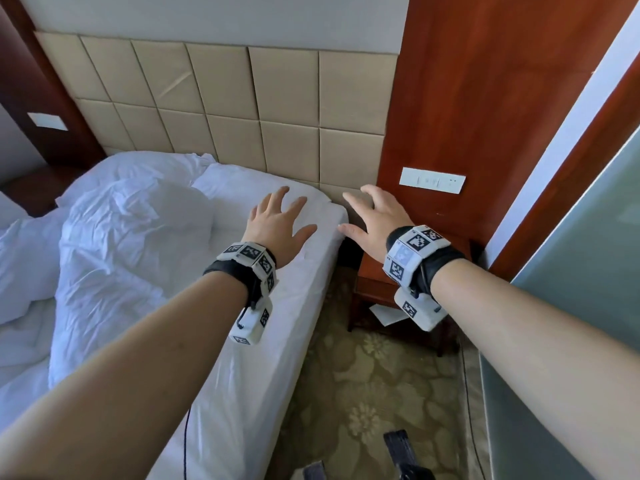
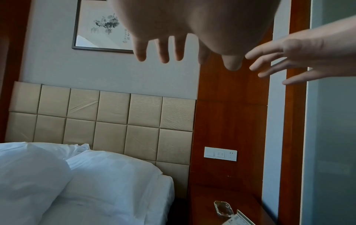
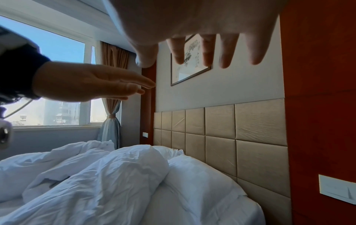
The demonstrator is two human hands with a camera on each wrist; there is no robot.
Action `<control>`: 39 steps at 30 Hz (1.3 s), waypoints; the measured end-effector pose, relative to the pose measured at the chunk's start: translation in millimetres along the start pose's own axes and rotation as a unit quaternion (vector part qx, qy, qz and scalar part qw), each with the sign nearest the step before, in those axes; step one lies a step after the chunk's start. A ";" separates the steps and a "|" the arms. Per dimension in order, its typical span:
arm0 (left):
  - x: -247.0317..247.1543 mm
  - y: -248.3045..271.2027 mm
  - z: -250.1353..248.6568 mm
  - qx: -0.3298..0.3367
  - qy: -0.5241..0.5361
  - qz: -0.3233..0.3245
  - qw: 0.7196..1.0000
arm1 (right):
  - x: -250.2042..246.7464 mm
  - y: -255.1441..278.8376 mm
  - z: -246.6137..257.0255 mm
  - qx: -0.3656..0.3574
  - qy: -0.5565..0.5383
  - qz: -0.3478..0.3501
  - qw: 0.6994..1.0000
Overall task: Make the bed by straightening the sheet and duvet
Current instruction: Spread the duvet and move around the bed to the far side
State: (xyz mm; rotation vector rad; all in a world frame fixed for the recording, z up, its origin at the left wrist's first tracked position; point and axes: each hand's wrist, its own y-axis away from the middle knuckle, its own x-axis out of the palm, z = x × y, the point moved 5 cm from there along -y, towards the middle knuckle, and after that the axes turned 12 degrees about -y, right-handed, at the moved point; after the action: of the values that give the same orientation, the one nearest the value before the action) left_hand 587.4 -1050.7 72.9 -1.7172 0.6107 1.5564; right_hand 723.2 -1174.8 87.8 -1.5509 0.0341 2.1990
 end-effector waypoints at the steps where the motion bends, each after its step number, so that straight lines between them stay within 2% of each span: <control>1: 5.2 -15.7 1.7 0.000 -0.004 0.002 1.000 | 2.7 -13.5 -9.9 0.002 0.001 0.005 1.000; 6: 35.0 -112.5 10.2 0.002 -0.020 -0.005 1.000 | 10.8 -94.0 -61.5 0.011 0.013 0.011 1.000; 13: 58.9 -256.9 5.1 0.030 -0.002 -0.024 0.999 | -1.4 -206.3 -135.8 0.061 0.050 0.002 0.997; 18: 66.5 -322.1 17.3 0.020 0.011 -0.028 0.999 | 7.7 -277.6 -166.9 0.071 0.032 0.022 0.997; 22: 78.4 -349.5 65.9 -0.043 -0.004 -0.012 0.999 | 36.9 -354.3 -160.2 0.012 0.026 0.048 0.998; 26: 77.6 -340.4 150.5 -0.177 -0.041 0.013 0.983 | 77.4 -434.7 -112.8 -0.067 -0.022 0.084 0.994; 31: 54.1 -278.9 241.6 -0.358 -0.085 0.018 0.930 | 128.4 -497.9 -16.1 -0.204 -0.057 0.146 0.966; 35: 53.0 -200.7 279.5 -0.476 -0.093 0.042 0.874 | 180.2 -502.3 65.3 -0.293 -0.068 0.214 0.929; 39: 61.9 -124.3 310.9 -0.560 -0.099 0.072 0.819 | 231.1 -483.5 143.1 -0.363 -0.071 0.261 0.892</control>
State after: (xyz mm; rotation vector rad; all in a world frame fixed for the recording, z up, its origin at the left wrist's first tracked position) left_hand 493.9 -725.4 35.8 -2.2566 -0.4423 2.4126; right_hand 712.5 -621.9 44.3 -1.9068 -0.5384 2.9673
